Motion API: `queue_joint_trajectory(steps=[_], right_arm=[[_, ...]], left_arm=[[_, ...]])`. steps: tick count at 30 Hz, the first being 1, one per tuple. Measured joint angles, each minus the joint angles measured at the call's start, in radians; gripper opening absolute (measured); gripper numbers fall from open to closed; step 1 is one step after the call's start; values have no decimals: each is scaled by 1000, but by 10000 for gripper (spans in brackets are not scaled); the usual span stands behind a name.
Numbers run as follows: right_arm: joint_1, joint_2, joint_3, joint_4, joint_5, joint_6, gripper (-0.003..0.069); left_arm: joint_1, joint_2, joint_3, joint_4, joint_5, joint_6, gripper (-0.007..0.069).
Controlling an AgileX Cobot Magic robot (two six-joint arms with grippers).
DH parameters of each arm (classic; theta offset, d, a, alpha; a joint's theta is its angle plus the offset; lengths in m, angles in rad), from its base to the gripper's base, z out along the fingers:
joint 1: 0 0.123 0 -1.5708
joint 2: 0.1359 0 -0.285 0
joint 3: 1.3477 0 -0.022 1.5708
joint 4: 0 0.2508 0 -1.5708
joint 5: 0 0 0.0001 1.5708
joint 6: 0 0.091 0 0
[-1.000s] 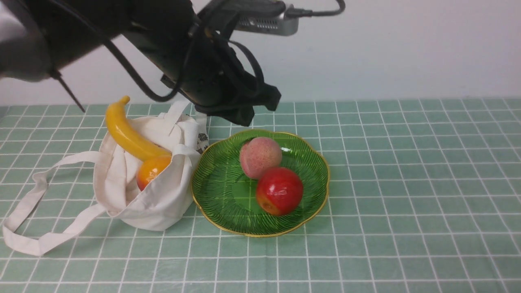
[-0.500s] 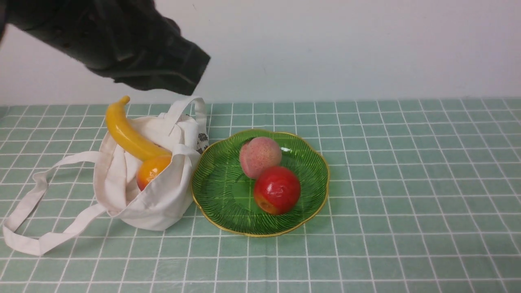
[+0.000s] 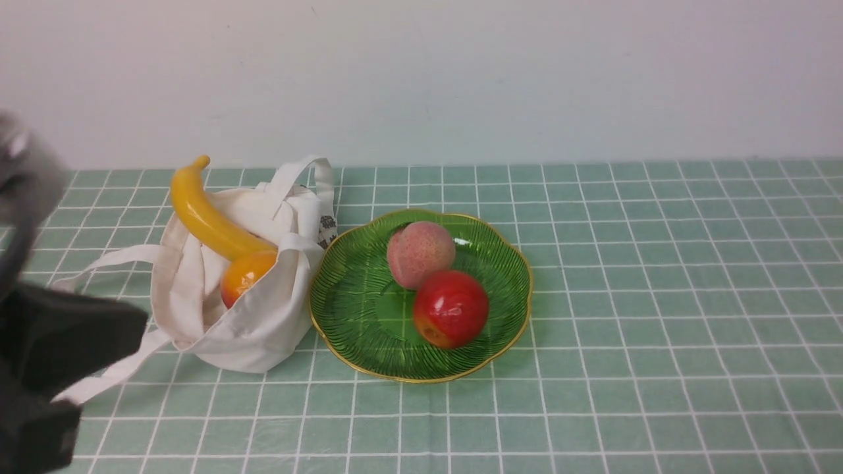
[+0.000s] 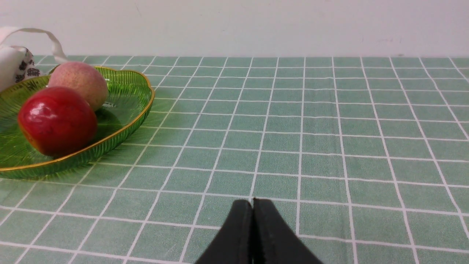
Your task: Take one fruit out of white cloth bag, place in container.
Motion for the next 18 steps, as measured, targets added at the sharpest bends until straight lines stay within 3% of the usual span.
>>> queue_joint_trajectory(steps=[6,9,18], right_arm=[[0,0,0,0,0,0,-15],[0,0,0,0,0,0,-15],[0,0,0,0,0,0,-15]], left_arm=[[0,-341,411,56,-422,-153,-8],[0,-401,504,67,-527,-184,-8],[0,-467,652,73,-594,-201,-8]])
